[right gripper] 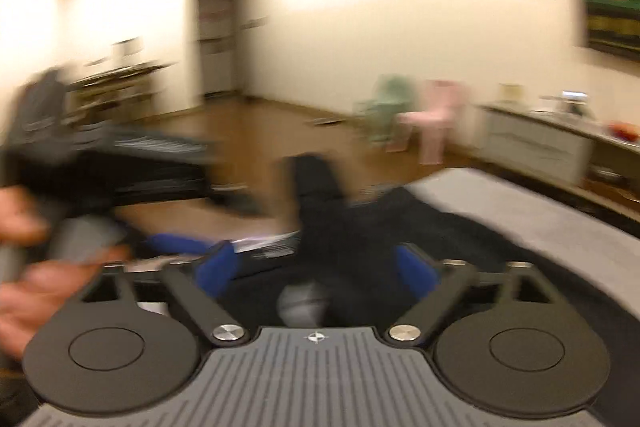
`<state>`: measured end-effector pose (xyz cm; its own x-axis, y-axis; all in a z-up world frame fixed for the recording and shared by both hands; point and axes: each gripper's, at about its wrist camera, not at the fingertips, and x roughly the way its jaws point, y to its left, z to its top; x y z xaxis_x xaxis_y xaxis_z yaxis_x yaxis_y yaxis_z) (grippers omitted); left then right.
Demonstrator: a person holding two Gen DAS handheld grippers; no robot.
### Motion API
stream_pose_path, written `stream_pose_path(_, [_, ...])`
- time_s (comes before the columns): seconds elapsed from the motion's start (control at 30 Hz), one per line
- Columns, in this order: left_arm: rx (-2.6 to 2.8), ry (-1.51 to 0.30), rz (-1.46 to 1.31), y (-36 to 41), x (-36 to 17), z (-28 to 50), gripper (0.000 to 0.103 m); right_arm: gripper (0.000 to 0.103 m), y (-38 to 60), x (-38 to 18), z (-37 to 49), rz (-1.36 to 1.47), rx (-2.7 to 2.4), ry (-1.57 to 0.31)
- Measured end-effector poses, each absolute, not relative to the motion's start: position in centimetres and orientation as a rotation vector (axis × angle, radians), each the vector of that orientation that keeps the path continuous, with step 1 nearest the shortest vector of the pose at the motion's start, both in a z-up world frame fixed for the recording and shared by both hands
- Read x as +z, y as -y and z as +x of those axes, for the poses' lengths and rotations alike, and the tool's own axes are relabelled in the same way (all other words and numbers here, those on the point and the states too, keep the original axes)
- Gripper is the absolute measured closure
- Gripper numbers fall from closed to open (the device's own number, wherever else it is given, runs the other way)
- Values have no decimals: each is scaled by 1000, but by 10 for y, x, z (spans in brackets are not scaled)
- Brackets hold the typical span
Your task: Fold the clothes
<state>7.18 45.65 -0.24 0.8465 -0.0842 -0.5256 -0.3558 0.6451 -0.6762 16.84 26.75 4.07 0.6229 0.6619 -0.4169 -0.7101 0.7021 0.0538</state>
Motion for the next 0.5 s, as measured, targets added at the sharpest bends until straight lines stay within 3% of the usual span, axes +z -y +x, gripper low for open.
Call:
stream_pose_path(0.03, [147, -553, -863, -454, -1, 73, 26, 11, -270, 34, 182, -154, 801, -501])
stream_pose_path(0.1, [99, -556, -849, -450, 0, 77, 24, 26, -285, 17, 199, -253, 841, -640])
stream_pose_path(0.13, [69, -568, -829, -447, 0, 82, 21, 65, -294, 9, 198, -318, 845, -657])
stream_pose_path(0.17, [39, -582, -807, -444, 0, 87, 19, 87, -302, 4, 193, -372, 853, -661])
stream_pose_path(0.3, [17, -642, -647, -431, 0, 113, 16, 87, -315, 3, 147, -429, 950, -564])
stream_pose_path(0.33, [29, -659, -615, -428, -1, 119, 22, 86, -315, 3, 139, -437, 967, -541])
stream_pose_path(0.37, [42, -676, -595, -426, -4, 122, 36, 86, -309, 3, 136, -437, 978, -525])
stream_pose_path(0.4, [57, -690, -581, -425, -5, 124, 91, 86, -304, 3, 134, -430, 986, -512])
stream_pose_path(0.43, [63, -695, -567, -425, -4, 122, 101, 86, -299, 4, 133, -413, 992, -503])
stream_pose_path(0.5, [74, -613, -616, -440, 4, 94, 100, 76, -284, 13, 136, -342, 998, -531])
